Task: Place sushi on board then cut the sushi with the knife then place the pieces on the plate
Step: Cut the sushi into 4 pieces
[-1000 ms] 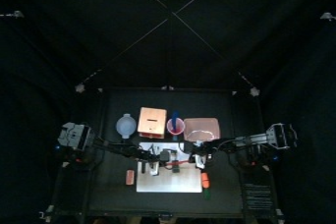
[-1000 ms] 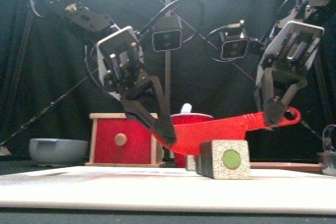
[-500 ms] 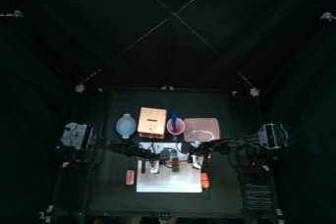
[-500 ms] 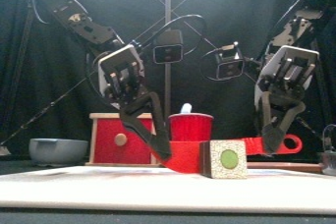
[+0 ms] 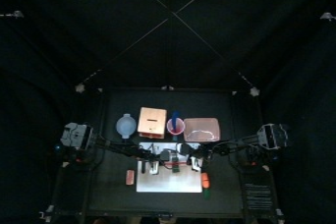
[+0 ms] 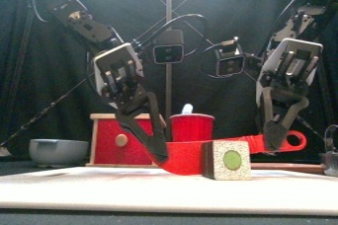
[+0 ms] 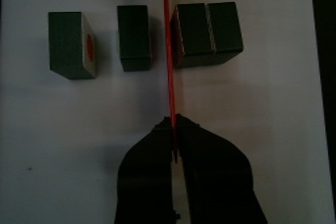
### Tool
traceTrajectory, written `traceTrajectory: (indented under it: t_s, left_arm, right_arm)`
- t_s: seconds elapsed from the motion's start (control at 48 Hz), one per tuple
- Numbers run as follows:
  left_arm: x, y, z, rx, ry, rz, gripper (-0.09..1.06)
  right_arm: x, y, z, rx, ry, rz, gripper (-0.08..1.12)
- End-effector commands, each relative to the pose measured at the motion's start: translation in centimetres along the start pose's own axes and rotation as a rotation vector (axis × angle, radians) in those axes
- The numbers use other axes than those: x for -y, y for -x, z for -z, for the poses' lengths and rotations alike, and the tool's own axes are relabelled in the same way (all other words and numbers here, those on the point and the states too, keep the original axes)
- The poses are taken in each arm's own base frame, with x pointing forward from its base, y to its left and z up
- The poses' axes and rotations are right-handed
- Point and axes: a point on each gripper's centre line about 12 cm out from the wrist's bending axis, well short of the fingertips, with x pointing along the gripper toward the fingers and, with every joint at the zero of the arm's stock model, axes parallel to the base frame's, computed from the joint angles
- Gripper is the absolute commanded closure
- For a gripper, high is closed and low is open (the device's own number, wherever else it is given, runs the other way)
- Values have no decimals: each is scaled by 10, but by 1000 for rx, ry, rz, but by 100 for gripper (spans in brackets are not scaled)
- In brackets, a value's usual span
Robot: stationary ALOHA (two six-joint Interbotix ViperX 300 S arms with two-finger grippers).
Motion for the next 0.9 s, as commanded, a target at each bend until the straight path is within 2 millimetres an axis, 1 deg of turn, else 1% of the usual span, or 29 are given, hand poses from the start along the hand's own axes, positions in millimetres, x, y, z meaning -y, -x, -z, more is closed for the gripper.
traceTrajectory:
  t_s: [0.021,0.208,0.417,0.542,0.667,0.771,0.896]
  left_arm:
    - [6,12,-21,63,-9,13,63]
    - [8,23,-33,95,-12,19,63]
    - [10,40,-46,131,-39,22,63]
    - [11,48,-50,142,-47,23,63]
    - [19,49,-49,142,-60,36,63]
    - [26,45,-46,130,-69,48,63]
    - [27,39,-42,116,-63,50,63]
  right_arm:
    - [-7,12,-13,50,-1,-23,75]
    - [-11,24,-20,69,11,-39,75]
    - [-17,45,-21,75,37,-69,75]
    - [-22,57,-21,95,37,-90,75]
    - [-25,62,-21,111,30,-105,75]
    - [-27,60,-17,99,10,-117,75]
    - [-30,56,-11,79,-1,-125,75]
